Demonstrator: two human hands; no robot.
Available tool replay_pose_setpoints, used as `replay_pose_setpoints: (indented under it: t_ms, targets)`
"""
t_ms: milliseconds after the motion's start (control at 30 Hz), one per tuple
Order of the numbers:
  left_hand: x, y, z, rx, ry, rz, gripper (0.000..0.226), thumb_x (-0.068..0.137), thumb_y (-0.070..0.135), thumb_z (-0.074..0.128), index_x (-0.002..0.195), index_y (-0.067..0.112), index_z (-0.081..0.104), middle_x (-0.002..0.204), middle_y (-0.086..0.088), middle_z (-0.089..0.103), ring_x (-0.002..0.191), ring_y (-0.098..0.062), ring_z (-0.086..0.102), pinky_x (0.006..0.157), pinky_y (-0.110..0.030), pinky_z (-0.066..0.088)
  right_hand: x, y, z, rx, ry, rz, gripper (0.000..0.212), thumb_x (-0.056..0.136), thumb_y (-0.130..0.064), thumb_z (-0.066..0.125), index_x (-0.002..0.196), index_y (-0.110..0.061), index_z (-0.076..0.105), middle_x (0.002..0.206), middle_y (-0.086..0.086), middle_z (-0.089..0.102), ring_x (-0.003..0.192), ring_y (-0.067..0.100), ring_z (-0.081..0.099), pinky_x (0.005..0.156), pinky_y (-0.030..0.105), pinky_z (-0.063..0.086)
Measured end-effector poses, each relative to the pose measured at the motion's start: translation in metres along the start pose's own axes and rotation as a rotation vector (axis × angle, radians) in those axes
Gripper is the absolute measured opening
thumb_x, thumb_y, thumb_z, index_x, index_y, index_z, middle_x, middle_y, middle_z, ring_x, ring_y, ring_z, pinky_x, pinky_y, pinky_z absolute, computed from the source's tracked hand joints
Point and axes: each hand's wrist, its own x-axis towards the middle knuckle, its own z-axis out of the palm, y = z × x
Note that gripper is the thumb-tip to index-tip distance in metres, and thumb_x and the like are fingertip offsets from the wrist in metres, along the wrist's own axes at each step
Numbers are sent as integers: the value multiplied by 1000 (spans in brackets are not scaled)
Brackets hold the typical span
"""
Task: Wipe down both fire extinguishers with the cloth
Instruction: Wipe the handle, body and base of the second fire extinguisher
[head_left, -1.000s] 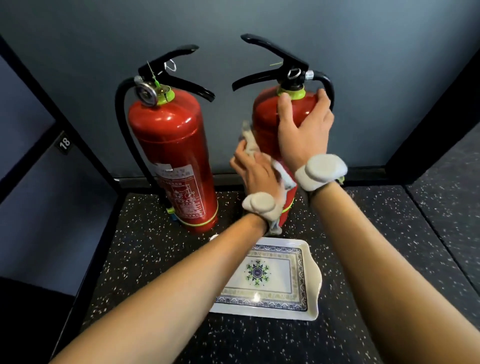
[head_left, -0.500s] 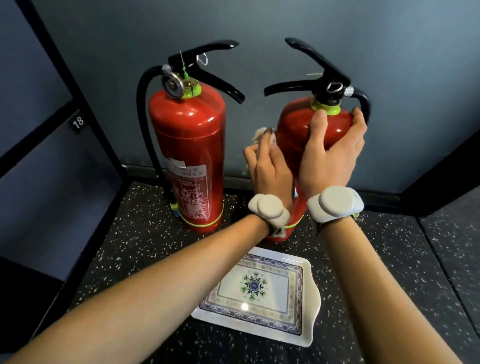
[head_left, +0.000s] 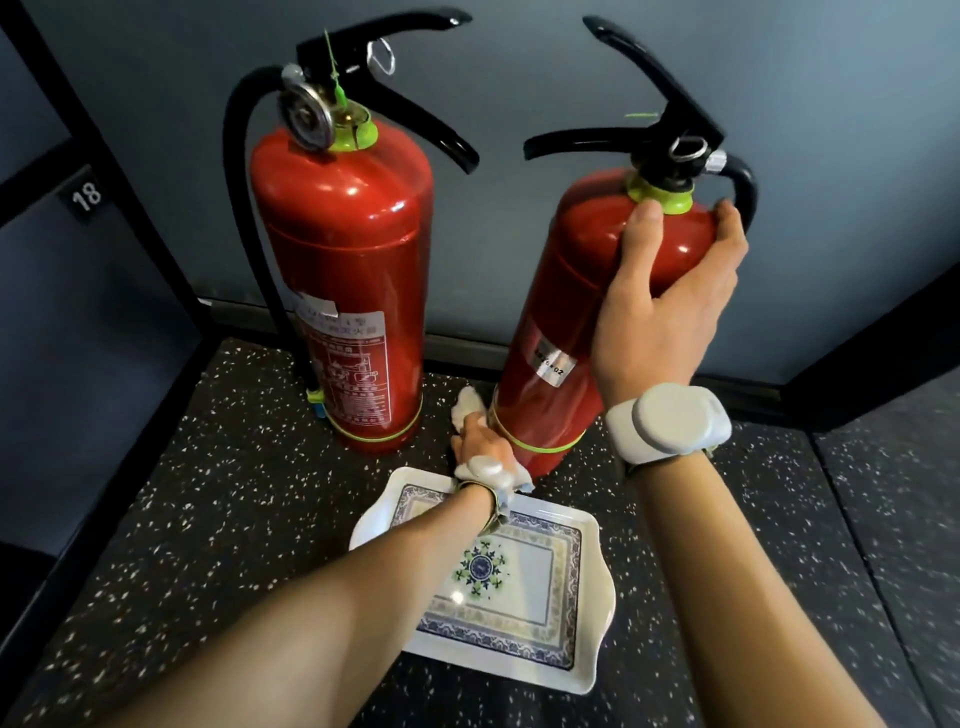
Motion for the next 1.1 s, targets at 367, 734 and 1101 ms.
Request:
replay_pose_setpoints:
  t_ms: [367, 734, 1101]
  targets:
    - [-31, 110, -33, 7, 34, 536, 37, 98, 35, 51, 74, 9, 61, 66, -3, 65, 73, -30, 59, 68, -35, 45, -2, -8, -14, 35, -125, 89, 94, 91, -63, 67, 163, -27, 20, 163, 0, 35, 145, 14, 43, 104, 12, 28]
    - [-53, 207, -64, 242, -407, 618, 44, 106, 45, 41, 109, 16, 74, 115, -15, 75, 103, -24, 69, 87, -35, 50, -11, -18, -7, -82, -117, 97, 133, 57, -62, 94, 161, -27, 19, 159, 4, 38, 140, 23, 48, 107, 23, 30]
    - [-81, 165, -72, 57, -158, 789, 52, 106, 46, 46, 78, 6, 65, 79, -6, 66, 73, -9, 55, 69, -30, 43, 32, 8, -56, -20, -511, 29, 124, 40, -70, 97, 146, -46, 36, 138, -13, 61, 121, 10, 67, 106, 40, 55]
